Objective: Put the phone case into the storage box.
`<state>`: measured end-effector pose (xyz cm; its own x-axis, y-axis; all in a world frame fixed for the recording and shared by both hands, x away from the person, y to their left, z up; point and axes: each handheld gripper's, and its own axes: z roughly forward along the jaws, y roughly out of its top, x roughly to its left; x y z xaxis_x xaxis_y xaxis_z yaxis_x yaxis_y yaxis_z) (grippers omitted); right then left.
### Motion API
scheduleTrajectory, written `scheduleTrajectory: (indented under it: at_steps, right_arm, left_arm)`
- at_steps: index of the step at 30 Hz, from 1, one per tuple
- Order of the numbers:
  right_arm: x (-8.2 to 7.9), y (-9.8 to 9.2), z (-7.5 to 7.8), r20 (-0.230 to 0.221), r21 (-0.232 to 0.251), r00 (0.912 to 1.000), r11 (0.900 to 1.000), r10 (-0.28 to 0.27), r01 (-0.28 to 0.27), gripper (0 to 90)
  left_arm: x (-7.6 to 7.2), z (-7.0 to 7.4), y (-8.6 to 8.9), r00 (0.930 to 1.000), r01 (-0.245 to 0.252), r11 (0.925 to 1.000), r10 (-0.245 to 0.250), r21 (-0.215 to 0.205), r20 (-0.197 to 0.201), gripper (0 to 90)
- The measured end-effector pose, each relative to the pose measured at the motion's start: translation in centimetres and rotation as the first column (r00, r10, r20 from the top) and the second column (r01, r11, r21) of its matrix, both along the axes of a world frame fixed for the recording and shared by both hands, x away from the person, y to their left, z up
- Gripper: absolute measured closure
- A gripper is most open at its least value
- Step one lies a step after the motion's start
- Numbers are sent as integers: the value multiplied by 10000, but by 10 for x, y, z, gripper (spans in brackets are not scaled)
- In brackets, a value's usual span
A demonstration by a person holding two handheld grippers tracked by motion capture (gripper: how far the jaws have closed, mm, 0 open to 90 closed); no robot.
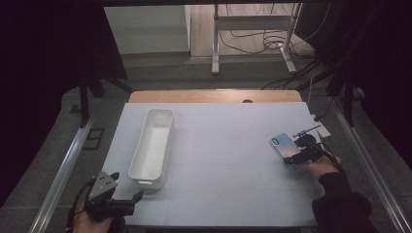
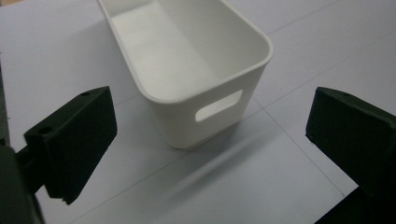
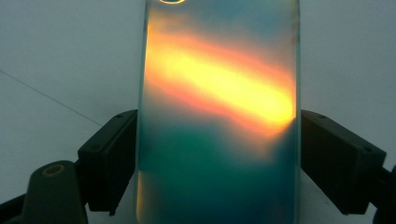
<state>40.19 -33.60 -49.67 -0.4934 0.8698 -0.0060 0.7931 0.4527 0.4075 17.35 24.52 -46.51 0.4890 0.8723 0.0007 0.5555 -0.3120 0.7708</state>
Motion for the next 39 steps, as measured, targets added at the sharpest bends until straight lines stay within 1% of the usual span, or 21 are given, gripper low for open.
scheduleTrajectory:
  at_steps: [1, 2, 5, 6, 7, 8, 13, 18, 20, 23, 28, 30, 34, 37, 38, 39]
  right_arm:
    - [-2, 0, 2, 64, 105, 10000, 9999, 0, 0, 168]
    - [-2, 0, 2, 64, 105, 10000, 9999, 0, 0, 168]
    - [-5, 0, 6, 260, 280, 9997, 9996, 39, -47, 168]
    - [-5, 0, 6, 260, 280, 9997, 9996, 39, -47, 168]
    - [-6, 1, 7, 294, 292, 9996, 9996, 54, -63, 168]
    - [-7, 2, 9, 365, 365, 9993, 9993, 86, -100, 168]
    - [-12, 5, 14, 582, 591, 9980, 9979, 245, -279, 168]
    - [-19, 8, 21, 896, 946, 9952, 9944, 387, -472, 168]
    - [-20, 8, 23, 963, 985, 9945, 9938, 418, -513, 169]
    - [-23, 10, 26, 1108, 1164, 9923, 9909, 552, -682, 169]
    - [-28, 14, 32, 1362, 1363, 9878, 9862, 755, -942, 168]
    - [-29, 15, 33, 1391, 1420, 9871, 9849, 790, -989, 168]
    - [-34, 19, 38, 1628, 1570, 9816, 9796, 993, -1251, 168]
    - [-38, 22, 41, 1768, 1724, 9780, 9748, 1107, -1415, 168]
    - [-39, 24, 42, 1826, 1799, 9767, 9728, 1126, -1458, 168]
    - [-39, 24, 42, 1826, 1799, 9767, 9728, 1126, -1458, 168]
  left_arm:
    - [0, 0, -1, 10000, 29, 10000, -28, 68, -21, 28]
    - [0, 0, -1, 10000, 29, 10000, -28, 68, -21, 28]
    - [0, 0, 1, 10000, -72, 9999, 72, -134, -29, 15]
    - [0, 0, 1, 10000, -72, 9999, 72, -134, -29, 13]
    - [0, 0, 3, 9999, -112, 9996, 113, -260, 15, 13]
    - [0, 0, 3, 10000, -88, 9996, 89, -284, 23, 9]
    - [0, 0, 2, 10000, -8, 9998, 9, -222, 66, 0]
    - [-1, 1, 3, 9999, 10, 9994, -6, -337, 107, 0]
    - [-1, 1, 3, 9999, 23, 9995, -19, -323, 114, 0]
    - [-1, 1, 3, 9999, 21, 9996, -17, -268, 143, 0]
    - [-1, 2, 3, 9999, 97, 9987, -92, -508, 87, 0]
    - [-1, 2, 3, 9999, 138, 9985, -133, -534, 96, 0]
    - [-1, 5, 0, 9996, 246, 9984, -240, -509, 112, 0]
    - [0, 8, -2, 9993, 345, 9974, -334, -627, 196, 0]
    - [1, 10, -4, 9989, 443, 9967, -432, -674, 176, 0]
    - [1, 10, -4, 9989, 443, 9967, -432, -674, 176, 0]
